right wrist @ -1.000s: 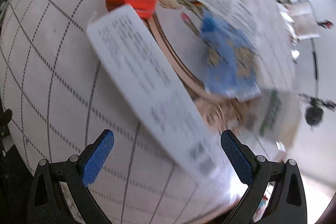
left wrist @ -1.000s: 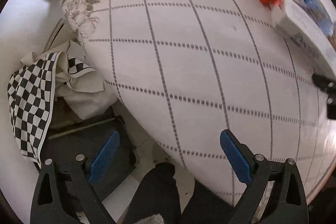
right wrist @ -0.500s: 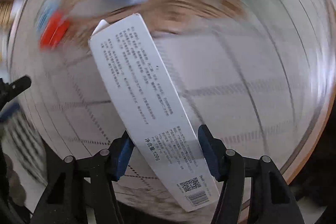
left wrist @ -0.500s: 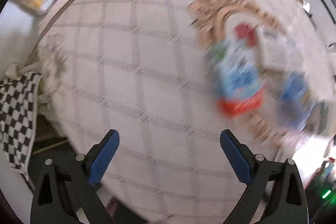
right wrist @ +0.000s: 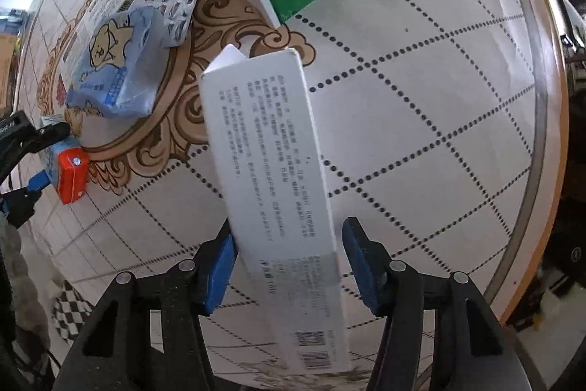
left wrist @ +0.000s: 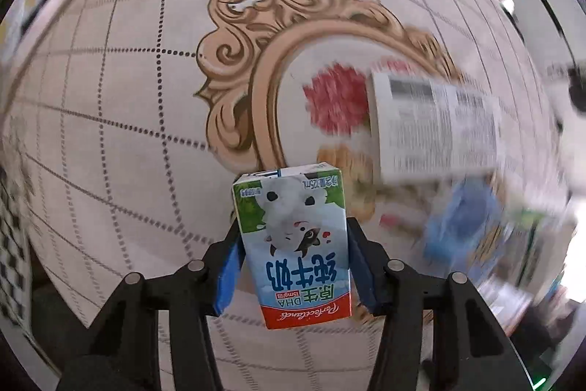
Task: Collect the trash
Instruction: 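Grasp the milk carton with the left gripper while the right grasps the long white Doctor box, then carry the carton and long box over the bin and release both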
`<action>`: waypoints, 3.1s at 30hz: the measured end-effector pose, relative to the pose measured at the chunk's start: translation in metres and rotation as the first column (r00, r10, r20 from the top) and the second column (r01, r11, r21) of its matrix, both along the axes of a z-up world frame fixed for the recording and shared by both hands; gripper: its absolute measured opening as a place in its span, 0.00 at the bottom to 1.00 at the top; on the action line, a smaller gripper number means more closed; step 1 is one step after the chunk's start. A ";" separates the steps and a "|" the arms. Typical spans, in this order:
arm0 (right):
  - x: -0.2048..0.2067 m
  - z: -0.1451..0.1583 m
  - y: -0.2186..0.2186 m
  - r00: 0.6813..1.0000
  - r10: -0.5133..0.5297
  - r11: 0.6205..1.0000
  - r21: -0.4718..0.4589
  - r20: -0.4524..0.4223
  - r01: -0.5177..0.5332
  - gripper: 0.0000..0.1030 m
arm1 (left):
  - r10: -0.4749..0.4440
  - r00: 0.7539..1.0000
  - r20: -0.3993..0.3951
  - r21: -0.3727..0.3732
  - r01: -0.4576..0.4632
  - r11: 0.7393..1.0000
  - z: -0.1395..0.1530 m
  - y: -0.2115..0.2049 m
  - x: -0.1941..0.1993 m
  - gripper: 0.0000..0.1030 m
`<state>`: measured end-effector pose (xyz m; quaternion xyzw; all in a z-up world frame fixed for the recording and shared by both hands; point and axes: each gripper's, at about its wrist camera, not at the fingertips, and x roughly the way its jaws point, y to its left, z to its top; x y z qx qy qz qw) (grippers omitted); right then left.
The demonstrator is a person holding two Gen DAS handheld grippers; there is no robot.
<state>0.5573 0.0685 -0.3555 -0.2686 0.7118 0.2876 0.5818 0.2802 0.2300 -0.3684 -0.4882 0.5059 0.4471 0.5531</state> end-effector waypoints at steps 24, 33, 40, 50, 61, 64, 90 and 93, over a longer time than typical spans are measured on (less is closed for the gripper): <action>-0.089 0.019 -0.089 0.991 0.109 0.994 0.021 0.083 -0.111 0.47 | -0.302 0.951 -0.074 0.069 0.307 0.949 0.021 -0.147 -0.011 0.44; -0.191 0.082 -0.152 0.994 0.047 0.977 0.201 0.103 -0.067 0.47 | -0.390 0.920 -0.029 0.217 0.387 0.896 0.091 -0.195 -0.076 0.44; -0.298 0.074 -0.195 1.000 0.013 0.965 0.261 0.012 -0.016 0.47 | -0.434 0.900 -0.045 0.236 0.431 0.871 0.098 -0.237 -0.179 0.44; -0.456 -0.115 -0.252 0.966 0.051 0.999 0.016 -0.253 -0.048 0.47 | -0.346 0.938 0.022 -0.117 0.346 0.931 -0.071 -0.268 -0.291 0.44; -0.385 -0.378 -0.227 0.931 -0.127 0.992 -0.037 -0.342 0.121 0.47 | -0.278 0.937 0.213 -0.331 0.337 0.882 -0.347 -0.227 -0.238 0.45; -0.352 -0.426 -0.217 0.911 -0.179 0.984 -0.045 -0.372 0.175 0.47 | -0.254 0.929 0.269 -0.386 0.346 0.855 -0.403 -0.213 -0.219 0.46; -0.358 -0.446 -0.199 0.995 0.039 0.996 -0.088 0.095 -0.031 1.00 | -0.372 0.921 -0.119 -0.122 0.358 0.926 -0.357 -0.252 -0.254 0.98; -0.366 -0.428 -0.201 0.990 0.069 0.996 -0.070 0.119 -0.061 1.00 | -0.373 0.920 -0.121 -0.113 0.360 0.926 -0.343 -0.257 -0.259 0.98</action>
